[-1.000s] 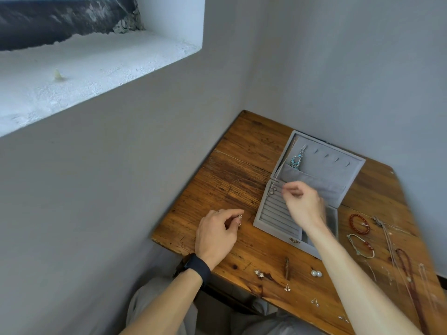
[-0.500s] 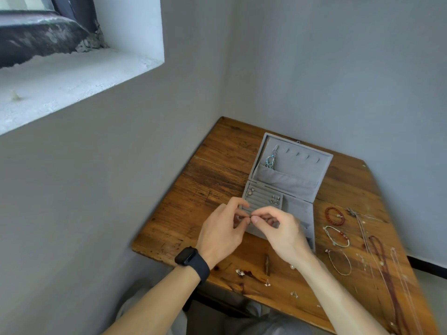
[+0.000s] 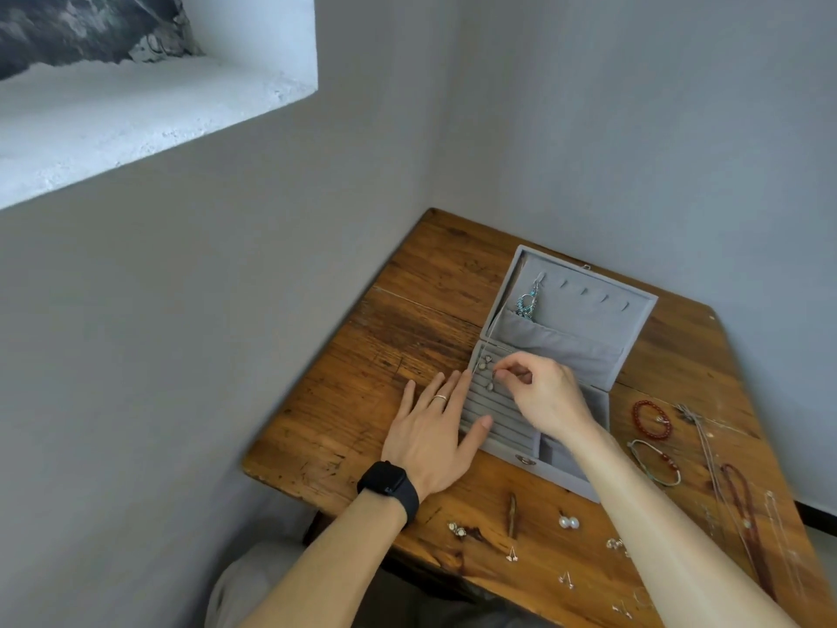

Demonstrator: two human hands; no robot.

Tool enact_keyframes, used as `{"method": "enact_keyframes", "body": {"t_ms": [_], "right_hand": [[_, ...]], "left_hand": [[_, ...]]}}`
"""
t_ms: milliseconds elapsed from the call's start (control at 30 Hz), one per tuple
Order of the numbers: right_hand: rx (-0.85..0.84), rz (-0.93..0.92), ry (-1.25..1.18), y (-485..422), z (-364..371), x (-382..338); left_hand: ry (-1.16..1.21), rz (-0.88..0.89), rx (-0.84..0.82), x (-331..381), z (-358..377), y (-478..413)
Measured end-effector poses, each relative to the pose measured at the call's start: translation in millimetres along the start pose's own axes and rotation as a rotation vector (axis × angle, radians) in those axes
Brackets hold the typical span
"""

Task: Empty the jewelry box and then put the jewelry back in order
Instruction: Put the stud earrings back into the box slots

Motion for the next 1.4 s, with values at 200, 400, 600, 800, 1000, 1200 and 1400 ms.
{"method": "enact_keyframes", "body": {"t_ms": [200, 400, 600, 800, 1000, 1200, 1400], "right_hand": [[-0.010, 0.039, 0.178, -23, 5, 3], [-0.047, 0.087, 0.271, -34, 5, -2], [0.017, 0.169, 0.322, -37, 5, -8], [0.060, 0.169, 0.291, -36, 4, -7], [0.097, 0.066, 0.381, -31, 6, -10], [0.141, -0.042, 0.382, -5, -7, -10], [0.266, -0.039, 0.222, 69, -32, 9]], "left_hand": [[-0.026, -0.011, -0.003, 1, 1, 2], [-0.029, -0.011, 0.002, 1, 2, 2], [-0.034, -0.010, 0.006, 1, 1, 2], [-0.043, -0.011, 0.003, 2, 0, 2], [-0.053, -0.006, 0.014, 2, 1, 2], [-0.071, -0.013, -0.001, 0, 0, 0], [-0.041, -0.012, -0.030, 1, -4, 3]]}}
Point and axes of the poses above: each hand's wrist, its own y-axis away from the middle knuckle, its own z-axis out of the palm, x = y × z, the point moved 4 cm from there along -y, towards the middle knuckle, and after that the axes turned 2 degrees about y, right-handed, at the moved point
